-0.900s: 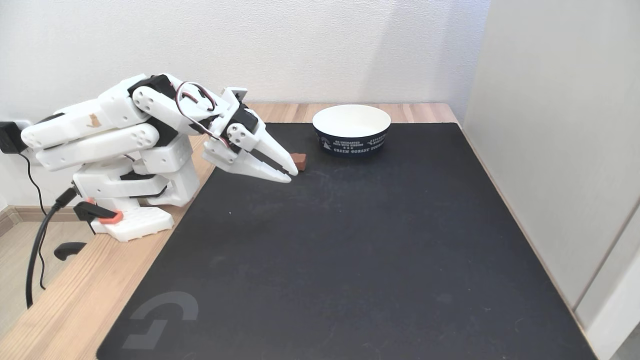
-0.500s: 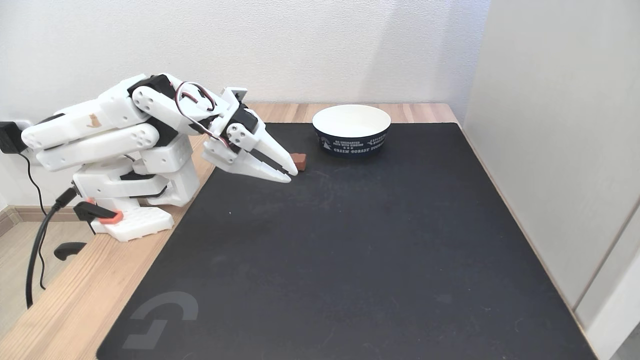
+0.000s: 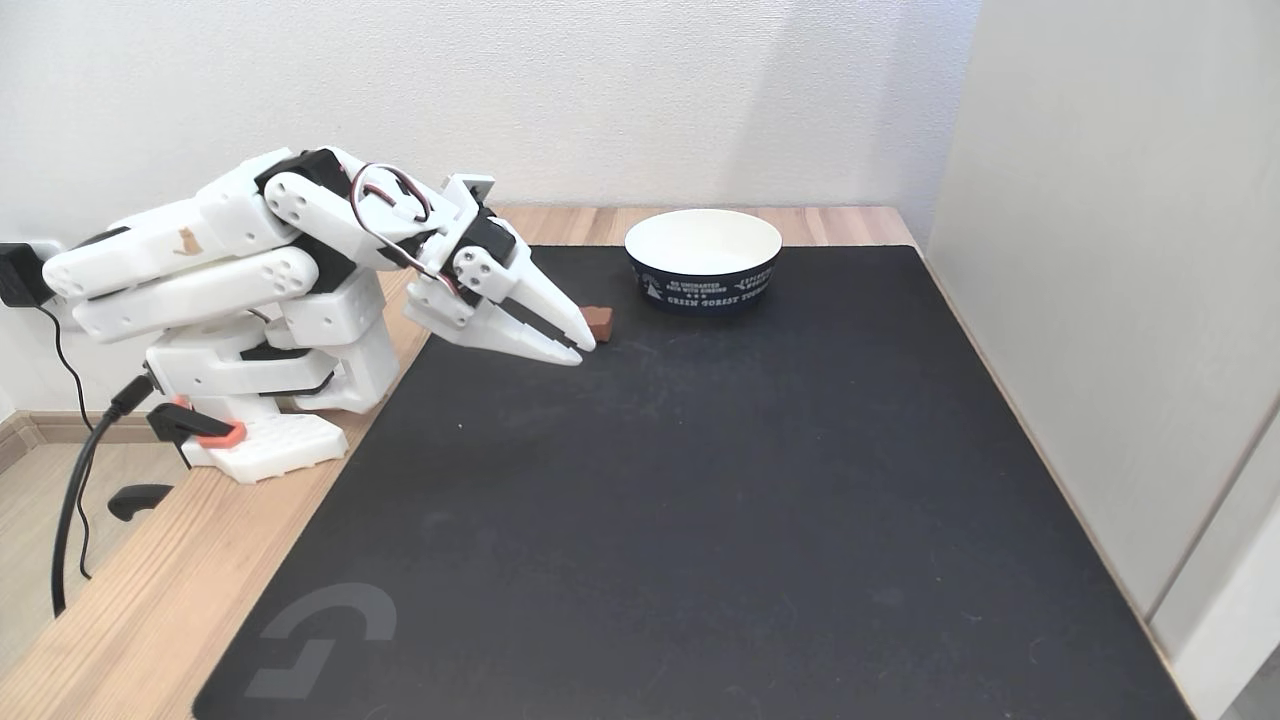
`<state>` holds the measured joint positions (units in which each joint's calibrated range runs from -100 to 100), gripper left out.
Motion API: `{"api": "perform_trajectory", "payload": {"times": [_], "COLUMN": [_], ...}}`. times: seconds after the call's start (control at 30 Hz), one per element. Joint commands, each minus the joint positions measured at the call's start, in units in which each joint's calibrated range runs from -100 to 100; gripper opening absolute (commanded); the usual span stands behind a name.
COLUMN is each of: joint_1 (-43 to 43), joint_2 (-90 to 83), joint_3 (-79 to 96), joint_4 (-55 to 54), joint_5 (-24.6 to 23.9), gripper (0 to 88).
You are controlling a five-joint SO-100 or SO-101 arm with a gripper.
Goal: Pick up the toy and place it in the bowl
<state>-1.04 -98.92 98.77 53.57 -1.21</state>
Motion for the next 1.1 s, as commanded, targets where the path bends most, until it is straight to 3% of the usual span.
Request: {"api": "perform_trajectory", "payload": {"times": [0.0, 0.7, 0.87, 1.07], "joint_1": [0.1, 0.1, 0.0, -0.1], "joint_2": [-0.7, -0.7, -0.7, -0.6], "joint_3": [0.7, 0.7, 0.7, 0.7], "joint_4": [0.3, 0.0, 0.3, -0.1], "joint_5": [0.0, -0.3, 0.2, 0.2], "gripper": [2.5, 4.4, 35.8, 40.5]}}
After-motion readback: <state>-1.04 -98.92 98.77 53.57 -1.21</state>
